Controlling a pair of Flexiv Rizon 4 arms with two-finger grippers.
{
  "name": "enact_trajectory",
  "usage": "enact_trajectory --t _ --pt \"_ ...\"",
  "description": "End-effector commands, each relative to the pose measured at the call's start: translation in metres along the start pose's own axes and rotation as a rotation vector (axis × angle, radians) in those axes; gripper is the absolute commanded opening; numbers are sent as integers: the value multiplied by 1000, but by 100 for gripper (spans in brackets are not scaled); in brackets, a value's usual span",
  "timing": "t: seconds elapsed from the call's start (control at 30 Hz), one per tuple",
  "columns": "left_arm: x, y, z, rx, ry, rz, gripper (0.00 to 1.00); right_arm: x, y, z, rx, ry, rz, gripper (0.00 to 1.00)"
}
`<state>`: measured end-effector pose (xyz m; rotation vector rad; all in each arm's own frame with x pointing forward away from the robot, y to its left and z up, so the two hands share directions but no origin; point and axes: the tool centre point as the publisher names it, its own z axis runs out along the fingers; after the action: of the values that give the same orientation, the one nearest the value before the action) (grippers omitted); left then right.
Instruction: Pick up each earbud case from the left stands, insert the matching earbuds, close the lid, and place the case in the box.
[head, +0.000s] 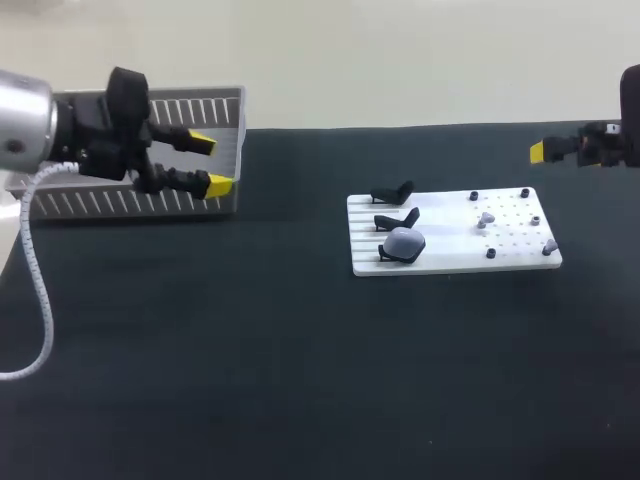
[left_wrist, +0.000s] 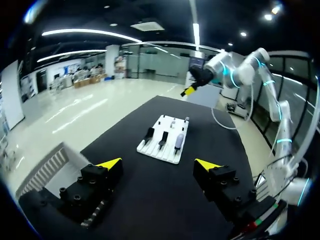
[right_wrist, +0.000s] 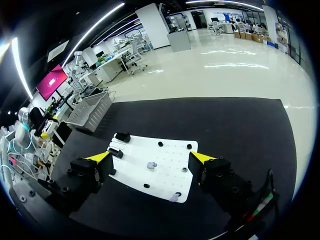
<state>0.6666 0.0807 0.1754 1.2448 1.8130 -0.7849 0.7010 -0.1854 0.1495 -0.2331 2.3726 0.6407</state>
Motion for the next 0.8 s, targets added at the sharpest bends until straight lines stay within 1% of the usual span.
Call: enact_trajectory --t 0.03,0.1,0.13,0.17,0.8 --pt "2 8 26 170 -4 72 100 0 0 0 0 0 0 100" --pt "3 5 35 173 21 98 100 0 0 0 0 0 0 100" --pt "3 5 37 160 36 90 100 0 0 0 0 0 0 100" --pt "3 7 39 137 65 61 100 0 0 0 0 0 0 100" --pt "3 7 39 137 65 61 100 0 0 0 0 0 0 100"
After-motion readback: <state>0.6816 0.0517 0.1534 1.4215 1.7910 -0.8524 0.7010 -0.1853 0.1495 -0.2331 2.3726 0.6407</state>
